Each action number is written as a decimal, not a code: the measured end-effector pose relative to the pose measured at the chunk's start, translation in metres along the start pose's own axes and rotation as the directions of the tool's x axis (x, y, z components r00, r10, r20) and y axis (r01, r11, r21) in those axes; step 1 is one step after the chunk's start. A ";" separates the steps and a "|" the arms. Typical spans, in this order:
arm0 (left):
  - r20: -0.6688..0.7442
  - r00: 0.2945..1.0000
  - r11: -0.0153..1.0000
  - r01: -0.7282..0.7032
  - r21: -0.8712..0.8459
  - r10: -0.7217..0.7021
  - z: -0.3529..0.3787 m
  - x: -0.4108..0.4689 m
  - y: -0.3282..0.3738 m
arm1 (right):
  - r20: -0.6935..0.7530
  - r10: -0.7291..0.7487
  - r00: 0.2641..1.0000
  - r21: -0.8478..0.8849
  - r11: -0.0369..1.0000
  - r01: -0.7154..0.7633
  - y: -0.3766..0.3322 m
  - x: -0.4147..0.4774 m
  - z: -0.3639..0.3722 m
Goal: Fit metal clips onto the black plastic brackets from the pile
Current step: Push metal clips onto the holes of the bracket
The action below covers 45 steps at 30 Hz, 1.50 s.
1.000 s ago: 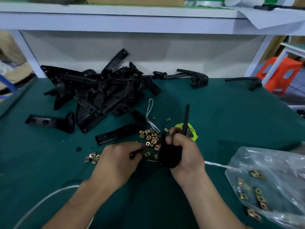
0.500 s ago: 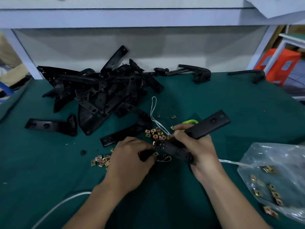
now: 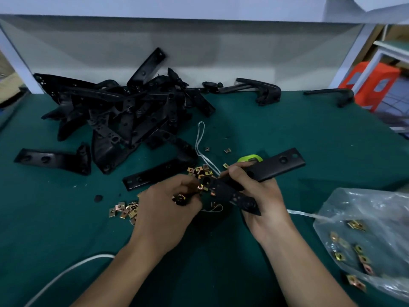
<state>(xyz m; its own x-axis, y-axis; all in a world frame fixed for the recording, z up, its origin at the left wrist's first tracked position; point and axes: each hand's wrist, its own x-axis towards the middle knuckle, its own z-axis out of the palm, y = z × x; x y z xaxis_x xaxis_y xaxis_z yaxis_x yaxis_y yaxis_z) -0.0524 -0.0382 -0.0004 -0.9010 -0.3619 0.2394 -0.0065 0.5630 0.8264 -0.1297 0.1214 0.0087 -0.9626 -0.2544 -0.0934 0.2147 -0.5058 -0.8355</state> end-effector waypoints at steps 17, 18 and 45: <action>0.042 0.996 0.984 0.090 -0.156 -0.084 -0.003 0.004 0.001 | -0.008 0.036 0.999 -0.058 0.998 -0.036 -0.003 -0.002 -0.001; 0.041 0.996 0.984 0.081 -0.158 -0.075 -0.003 0.004 0.001 | -0.006 0.034 0.999 -0.062 0.997 -0.034 -0.003 -0.002 -0.001; 0.391 0.907 0.700 0.382 -0.603 -0.158 -0.005 -0.001 0.017 | 0.034 0.046 0.998 0.027 0.999 -0.047 -0.005 -0.001 -0.002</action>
<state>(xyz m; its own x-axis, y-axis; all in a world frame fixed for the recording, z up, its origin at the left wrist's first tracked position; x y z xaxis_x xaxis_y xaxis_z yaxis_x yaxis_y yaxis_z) -0.0497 -0.0316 0.0162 -0.9855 -0.1267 -0.1131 -0.0875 -0.1923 0.9774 -0.1299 0.1257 0.0118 -0.9455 -0.3054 -0.1131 0.2641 -0.5156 -0.8151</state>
